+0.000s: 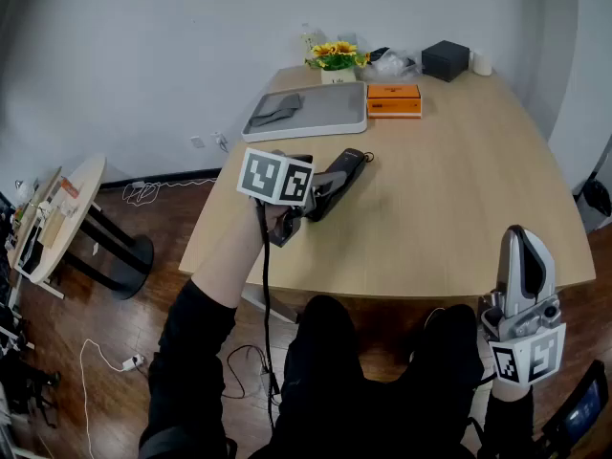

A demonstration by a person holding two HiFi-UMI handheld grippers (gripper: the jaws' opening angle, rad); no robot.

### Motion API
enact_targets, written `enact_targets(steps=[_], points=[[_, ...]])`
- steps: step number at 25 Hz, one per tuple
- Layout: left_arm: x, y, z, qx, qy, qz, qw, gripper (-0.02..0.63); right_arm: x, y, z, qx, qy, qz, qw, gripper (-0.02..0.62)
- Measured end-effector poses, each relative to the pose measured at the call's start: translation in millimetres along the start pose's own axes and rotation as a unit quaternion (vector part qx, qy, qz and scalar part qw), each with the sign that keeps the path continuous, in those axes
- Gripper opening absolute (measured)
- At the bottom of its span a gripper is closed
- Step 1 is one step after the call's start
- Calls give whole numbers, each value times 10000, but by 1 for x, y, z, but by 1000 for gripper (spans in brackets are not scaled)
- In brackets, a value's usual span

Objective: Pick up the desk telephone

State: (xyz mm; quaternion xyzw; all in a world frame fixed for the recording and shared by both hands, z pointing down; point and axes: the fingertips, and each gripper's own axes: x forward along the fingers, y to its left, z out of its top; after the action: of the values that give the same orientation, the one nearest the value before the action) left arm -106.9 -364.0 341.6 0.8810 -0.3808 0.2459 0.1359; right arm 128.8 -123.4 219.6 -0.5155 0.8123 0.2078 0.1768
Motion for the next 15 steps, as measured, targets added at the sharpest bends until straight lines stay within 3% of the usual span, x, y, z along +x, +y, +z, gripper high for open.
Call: enact_targets(steps=[4,9,12,15], points=[[28,-8,-10,220,1094,-266,9934,339,0,-1,-1,46,10,12,10000,0],[50,-2,-41,659,2476,-146,9665,337,2,0,-3,111,13,42,9999,0],[57,1,-57,703,2867,-88,9554,317,2,2,-6,169,23,73,9998,0],[62,2,-63,801,2999,-54,9506,296,1,0,-4,195,-8,82,9998,0]])
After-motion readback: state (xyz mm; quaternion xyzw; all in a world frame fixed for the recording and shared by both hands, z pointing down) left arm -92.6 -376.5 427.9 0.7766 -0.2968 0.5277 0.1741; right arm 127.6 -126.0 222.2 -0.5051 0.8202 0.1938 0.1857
